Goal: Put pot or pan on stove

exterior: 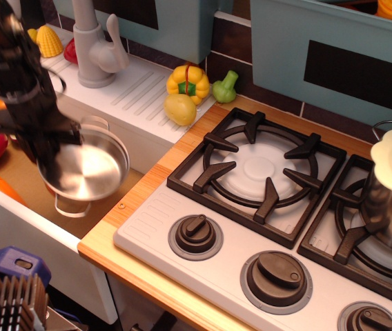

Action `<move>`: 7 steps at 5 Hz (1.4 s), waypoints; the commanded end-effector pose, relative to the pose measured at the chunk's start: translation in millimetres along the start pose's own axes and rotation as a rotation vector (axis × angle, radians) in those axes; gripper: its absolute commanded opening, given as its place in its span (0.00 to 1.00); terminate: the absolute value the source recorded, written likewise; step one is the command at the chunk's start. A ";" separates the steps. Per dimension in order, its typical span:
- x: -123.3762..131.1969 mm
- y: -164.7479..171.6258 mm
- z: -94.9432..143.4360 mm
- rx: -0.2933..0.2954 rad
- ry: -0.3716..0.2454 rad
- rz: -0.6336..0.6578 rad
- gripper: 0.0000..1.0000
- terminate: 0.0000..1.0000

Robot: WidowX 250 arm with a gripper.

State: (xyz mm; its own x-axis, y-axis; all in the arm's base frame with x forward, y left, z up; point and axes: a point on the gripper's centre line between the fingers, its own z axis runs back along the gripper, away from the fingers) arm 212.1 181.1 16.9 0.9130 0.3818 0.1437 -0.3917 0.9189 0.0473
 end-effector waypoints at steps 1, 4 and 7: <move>5.0 -13.7 65.6 -0.071 -0.020 -0.022 0.00 0.00; 12.2 -115.5 75.6 -0.166 -0.034 -0.076 0.00 0.00; 15.7 -174.2 51.6 -0.303 -0.143 -0.054 1.00 0.00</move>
State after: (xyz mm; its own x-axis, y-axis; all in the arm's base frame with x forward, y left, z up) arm 283.7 21.3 55.6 0.9039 0.3399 0.2597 -0.2831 0.9305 -0.2327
